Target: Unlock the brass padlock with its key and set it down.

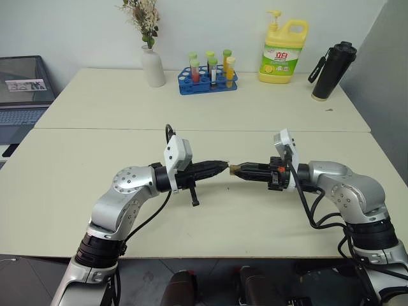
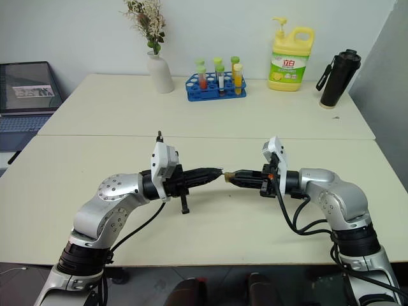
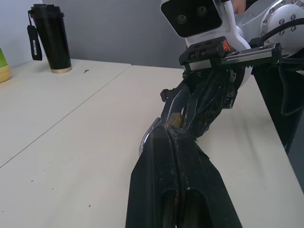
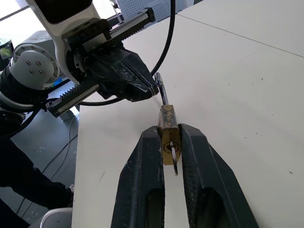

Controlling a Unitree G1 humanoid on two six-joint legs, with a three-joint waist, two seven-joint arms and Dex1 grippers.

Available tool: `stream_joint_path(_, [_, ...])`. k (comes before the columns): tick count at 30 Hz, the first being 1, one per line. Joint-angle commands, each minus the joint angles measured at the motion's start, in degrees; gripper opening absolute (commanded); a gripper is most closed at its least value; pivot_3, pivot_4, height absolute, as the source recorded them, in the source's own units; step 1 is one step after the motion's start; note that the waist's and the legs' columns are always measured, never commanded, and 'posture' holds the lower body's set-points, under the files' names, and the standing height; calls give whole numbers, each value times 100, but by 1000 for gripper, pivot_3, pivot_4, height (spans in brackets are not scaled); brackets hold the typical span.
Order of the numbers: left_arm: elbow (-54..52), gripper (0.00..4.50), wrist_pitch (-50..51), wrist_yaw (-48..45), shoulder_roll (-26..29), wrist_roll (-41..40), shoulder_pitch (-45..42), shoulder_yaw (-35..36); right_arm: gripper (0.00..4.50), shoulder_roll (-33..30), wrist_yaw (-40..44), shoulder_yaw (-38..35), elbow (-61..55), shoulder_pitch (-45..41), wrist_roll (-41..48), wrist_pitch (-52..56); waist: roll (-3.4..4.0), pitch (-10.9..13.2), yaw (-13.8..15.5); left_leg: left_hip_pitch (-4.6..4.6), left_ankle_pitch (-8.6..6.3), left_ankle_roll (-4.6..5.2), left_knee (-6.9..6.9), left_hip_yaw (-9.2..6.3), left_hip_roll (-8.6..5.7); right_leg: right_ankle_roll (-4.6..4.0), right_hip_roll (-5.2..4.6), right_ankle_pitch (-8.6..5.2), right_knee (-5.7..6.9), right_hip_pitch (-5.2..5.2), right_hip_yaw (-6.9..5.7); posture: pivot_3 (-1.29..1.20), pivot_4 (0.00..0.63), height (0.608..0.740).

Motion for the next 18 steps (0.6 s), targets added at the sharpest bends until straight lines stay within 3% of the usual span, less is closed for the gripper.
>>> stream_joint_path(1, [-49,0,-145,33,-47,24,-103,116,143,-10,84,-43,-206,0,111,-43,0,0,0,0,0,0,0,0,0,0,0,0,0,0,0,0,150,740])
stream_joint_path(18, [-99,0,-279,83,-67,191,-56,85,143,-3,62,-39,-188,-8,92,-53,0,0,0,0,0,0,0,0,0,0,0,0,0,0,0,0,150,740])
